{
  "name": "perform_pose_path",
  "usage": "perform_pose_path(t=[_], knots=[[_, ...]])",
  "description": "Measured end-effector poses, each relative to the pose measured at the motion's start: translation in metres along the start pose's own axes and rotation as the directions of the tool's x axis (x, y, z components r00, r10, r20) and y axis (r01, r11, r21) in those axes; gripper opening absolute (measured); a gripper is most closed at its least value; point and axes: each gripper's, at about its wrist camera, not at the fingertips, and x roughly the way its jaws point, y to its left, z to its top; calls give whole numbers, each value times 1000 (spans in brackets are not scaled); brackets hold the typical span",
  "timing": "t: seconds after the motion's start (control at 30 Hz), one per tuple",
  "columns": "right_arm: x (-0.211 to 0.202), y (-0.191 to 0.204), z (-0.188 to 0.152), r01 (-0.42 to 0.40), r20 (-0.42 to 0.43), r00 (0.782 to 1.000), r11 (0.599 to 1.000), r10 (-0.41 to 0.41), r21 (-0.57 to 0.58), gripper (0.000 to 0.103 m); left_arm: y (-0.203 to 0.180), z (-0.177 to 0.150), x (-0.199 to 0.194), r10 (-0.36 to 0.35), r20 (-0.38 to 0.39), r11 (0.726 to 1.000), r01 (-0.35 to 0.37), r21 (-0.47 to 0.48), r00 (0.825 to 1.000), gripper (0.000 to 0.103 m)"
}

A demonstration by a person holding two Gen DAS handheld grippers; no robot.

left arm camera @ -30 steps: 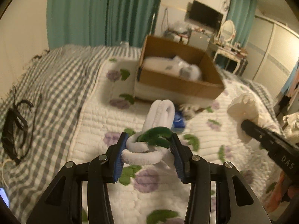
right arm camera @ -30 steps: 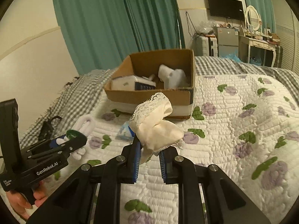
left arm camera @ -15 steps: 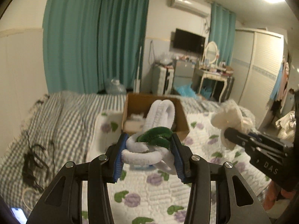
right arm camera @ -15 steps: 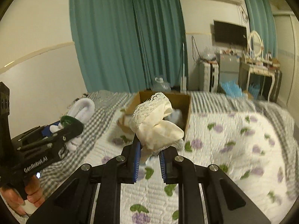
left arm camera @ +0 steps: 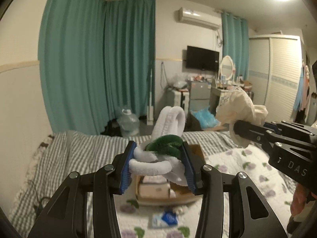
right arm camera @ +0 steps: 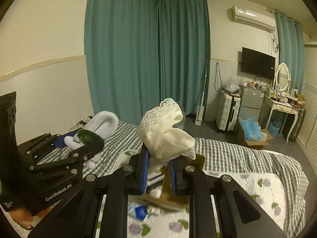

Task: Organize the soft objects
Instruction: 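Carry lace cloth and plush ring into the box and open both tools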

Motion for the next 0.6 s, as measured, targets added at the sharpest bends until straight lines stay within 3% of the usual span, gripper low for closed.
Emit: perform_pose_path(t=[0.27,0.6], knots=[[108,-40,-1,-44,-75,996,996,50,71,17,9,4,112,46,-82,999,-47,-4,996,44],[233,-91,-71,-55,-247,964,981,101,188,17,-3,-46,208,69,-224,997,-62,35,972,44]])
